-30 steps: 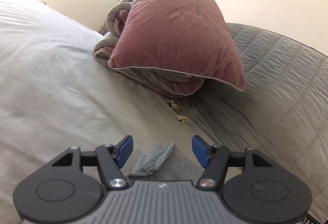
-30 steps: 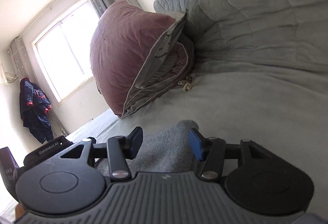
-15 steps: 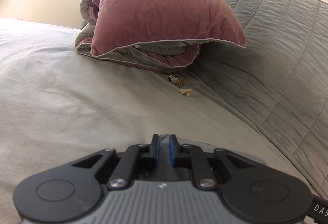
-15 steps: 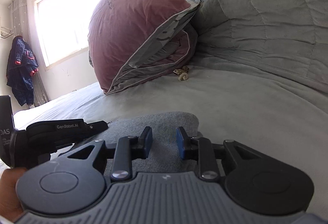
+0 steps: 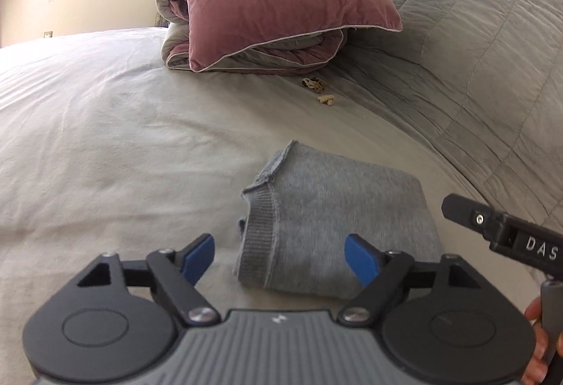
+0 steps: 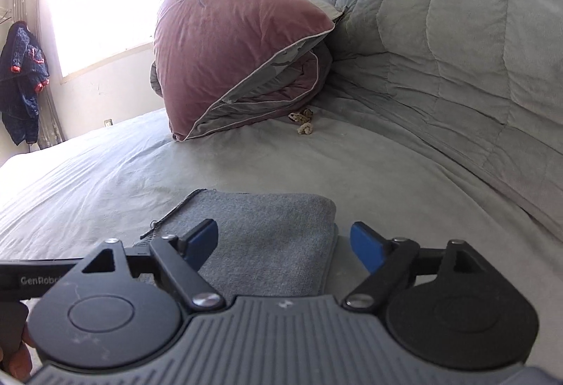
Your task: Fold clothes
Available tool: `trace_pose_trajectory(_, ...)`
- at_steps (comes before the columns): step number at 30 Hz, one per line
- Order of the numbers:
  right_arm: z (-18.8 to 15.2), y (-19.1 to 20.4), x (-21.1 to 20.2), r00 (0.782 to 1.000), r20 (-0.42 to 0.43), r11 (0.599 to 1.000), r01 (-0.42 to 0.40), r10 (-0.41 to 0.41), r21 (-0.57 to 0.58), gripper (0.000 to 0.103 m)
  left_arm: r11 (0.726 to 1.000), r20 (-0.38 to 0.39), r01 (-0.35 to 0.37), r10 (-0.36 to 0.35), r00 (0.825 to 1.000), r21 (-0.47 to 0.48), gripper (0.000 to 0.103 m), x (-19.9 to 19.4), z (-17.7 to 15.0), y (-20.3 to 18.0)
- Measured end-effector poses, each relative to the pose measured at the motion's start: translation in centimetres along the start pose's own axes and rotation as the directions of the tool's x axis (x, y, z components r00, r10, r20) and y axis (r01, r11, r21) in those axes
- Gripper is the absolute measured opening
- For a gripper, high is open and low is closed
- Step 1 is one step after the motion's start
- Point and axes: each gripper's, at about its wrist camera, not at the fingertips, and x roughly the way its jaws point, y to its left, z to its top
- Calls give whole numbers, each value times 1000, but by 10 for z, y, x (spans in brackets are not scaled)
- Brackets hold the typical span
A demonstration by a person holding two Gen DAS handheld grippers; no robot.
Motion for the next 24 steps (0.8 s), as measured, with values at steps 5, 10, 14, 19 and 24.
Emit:
trace_pose_trajectory(5, 0, 26, -7, 984, -158, 992, 58, -76, -115, 103, 979, -111, -45, 69, 991, 200, 102, -25, -16, -10)
trace_pose_trajectory(10, -9, 46, -17, 969, -228, 974, 42, -94, -223, 103, 945, -191, -69, 135, 972, 319, 102, -21, -25, -1)
trace_pose_trajectory(14, -13, 57, -25, 965, -248, 956, 13, -89, -293, 103, 954, -229, -73, 144, 963, 291, 102, -13, -29, 6)
trace_pose_trajectory(19, -16, 64, -29, 959, -267, 934, -3, -99, -357, 103, 947, -266, -78, 166, 950, 311, 102, -2, -37, 2)
trace_pose_trajectory(24, -20, 65, -21, 949, -284, 919, 16, -138, -394, 103, 951, -272, -65, 152, 950, 304, 102, -2, -37, -1)
